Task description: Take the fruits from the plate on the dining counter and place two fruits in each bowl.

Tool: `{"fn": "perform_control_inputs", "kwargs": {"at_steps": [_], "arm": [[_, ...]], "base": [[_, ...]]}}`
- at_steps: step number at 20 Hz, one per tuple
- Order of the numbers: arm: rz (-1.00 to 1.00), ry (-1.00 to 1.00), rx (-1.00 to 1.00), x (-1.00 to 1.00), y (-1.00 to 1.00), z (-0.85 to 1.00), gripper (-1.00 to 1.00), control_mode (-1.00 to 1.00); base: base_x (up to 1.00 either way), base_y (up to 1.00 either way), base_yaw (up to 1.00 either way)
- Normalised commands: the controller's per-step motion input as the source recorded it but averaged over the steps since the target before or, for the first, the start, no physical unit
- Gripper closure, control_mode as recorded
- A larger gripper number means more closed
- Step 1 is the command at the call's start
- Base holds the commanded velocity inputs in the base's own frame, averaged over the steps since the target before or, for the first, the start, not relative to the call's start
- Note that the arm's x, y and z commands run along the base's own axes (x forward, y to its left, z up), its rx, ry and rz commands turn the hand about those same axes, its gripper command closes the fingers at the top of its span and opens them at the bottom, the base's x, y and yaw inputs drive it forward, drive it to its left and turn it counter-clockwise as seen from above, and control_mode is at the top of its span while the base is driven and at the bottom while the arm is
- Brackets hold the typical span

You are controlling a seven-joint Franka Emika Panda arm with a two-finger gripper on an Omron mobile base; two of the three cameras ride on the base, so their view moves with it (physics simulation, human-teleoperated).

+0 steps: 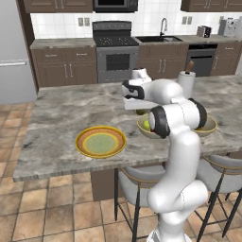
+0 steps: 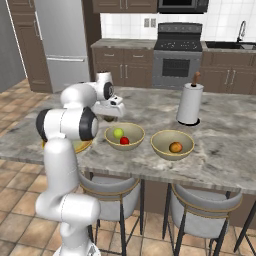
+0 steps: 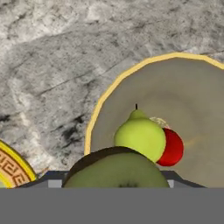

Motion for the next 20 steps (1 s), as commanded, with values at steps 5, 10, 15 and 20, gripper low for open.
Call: {"fn": "perform_control_inputs", "kwargs": {"at_steps": [5,10,15,20], "arm": [[-0.22,0.00,-0.06,-0.18,-0.81,0.00,1.00,-1.00],[-0.18,0.00,-0.01,-0.10,-0.81,0.02,1.00,-1.00],[-0.14,0.00,0.00,-0.18,-0.82,0.19,1.00,-1.00],[-0.07,0.00,0.07,-0.06,-0.77,0.10,1.00,-1.00]], "base": [[0.00,0.00,0.00],[0.00,0.00,0.00],[0.00,0.00,0.00],[0.00,0.00,0.00]]}}
